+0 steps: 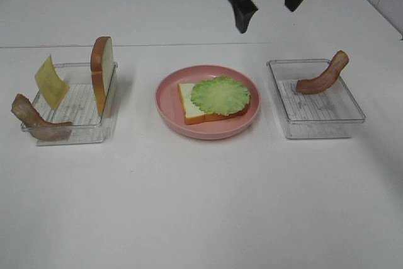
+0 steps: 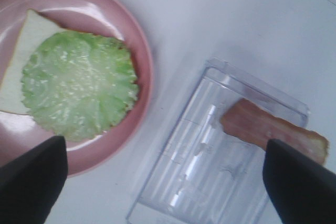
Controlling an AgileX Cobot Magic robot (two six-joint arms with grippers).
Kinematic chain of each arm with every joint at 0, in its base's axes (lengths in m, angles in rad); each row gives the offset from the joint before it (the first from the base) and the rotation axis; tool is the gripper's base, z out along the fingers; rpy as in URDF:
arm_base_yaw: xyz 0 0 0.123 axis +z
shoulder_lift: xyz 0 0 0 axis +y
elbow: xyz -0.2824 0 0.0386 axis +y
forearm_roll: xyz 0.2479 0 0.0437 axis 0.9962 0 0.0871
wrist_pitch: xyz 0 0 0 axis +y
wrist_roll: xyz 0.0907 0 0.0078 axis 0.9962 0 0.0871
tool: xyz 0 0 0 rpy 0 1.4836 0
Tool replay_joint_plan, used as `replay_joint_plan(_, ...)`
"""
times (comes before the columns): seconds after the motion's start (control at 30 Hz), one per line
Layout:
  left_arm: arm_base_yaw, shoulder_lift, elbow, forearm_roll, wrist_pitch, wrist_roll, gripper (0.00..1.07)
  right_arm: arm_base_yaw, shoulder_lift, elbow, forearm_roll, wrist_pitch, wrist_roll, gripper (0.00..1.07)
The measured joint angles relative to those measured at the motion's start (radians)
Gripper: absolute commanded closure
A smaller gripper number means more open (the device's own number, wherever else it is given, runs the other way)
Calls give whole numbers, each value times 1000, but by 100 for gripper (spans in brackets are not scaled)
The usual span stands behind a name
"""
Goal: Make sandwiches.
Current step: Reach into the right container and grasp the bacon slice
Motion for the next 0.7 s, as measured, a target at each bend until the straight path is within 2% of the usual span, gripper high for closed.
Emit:
replay_joint_plan(0.13,0,0,0,0,0,0,6,-110,-33,0,1,20,0,8)
replay_joint_plan(0.2,0,0,0,0,0,0,6,-135,-35,0,3,21,0,8)
replay_joint_plan(0.23,0,0,0,0,0,0,6,-186,-38,0,14,22,0,8)
replay_joint_plan(0.3,0,0,0,0,0,0,6,-206,-40,0,21,23,0,8)
replay_joint_plan(0.33,0,0,0,0,0,0,6,-251,-42,0,45,23,0,8)
replay_joint_plan(0.5,0,0,0,0,0,0,6,-340,-42,0,91,24,0,8)
replay_joint_plan(0.7,0,0,0,0,0,0,6,-406,-41,0,123,24,0,8)
